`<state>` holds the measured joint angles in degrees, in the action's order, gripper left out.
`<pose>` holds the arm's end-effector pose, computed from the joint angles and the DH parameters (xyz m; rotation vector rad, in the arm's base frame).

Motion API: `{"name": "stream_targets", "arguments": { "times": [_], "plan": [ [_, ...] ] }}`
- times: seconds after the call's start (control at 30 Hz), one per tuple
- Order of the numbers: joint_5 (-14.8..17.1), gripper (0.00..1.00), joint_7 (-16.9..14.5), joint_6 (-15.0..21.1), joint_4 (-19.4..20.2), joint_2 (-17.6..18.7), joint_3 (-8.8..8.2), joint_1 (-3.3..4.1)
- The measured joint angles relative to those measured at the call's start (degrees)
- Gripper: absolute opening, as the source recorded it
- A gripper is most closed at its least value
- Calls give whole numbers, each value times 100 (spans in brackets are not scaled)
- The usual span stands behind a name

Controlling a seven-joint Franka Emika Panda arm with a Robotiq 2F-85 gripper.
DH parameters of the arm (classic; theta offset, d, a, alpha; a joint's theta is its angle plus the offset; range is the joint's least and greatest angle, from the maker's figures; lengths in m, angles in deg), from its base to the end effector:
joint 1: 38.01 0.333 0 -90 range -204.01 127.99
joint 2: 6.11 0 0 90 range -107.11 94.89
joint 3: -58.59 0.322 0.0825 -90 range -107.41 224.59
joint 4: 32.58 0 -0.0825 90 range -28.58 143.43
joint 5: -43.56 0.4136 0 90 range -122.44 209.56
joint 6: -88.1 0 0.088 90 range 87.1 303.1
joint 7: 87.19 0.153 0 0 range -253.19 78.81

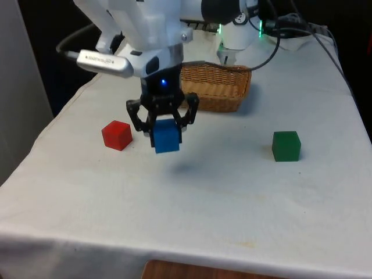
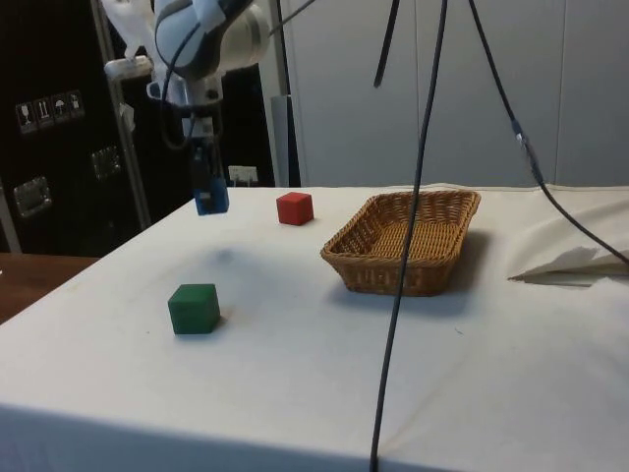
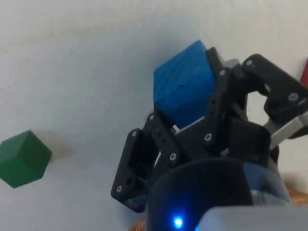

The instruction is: Pick up the blue cube and place it into the basket.

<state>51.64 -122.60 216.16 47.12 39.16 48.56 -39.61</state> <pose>0.7605 -0.1249 0.1899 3.0479 0.5969 0.0898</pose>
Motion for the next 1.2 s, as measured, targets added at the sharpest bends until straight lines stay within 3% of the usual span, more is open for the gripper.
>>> {"name": "stream_targets", "arguments": {
  "times": [0.17,0.37,0.83,1.2],
  "plan": [
    [11,1,34,-109,17,-115,-23,0],
    [11,1,252,-418,23,-390,-46,0],
    [11,1,659,-768,23,-733,-80,6],
    [11,1,911,-785,338,-940,-103,17]
  ]
}}
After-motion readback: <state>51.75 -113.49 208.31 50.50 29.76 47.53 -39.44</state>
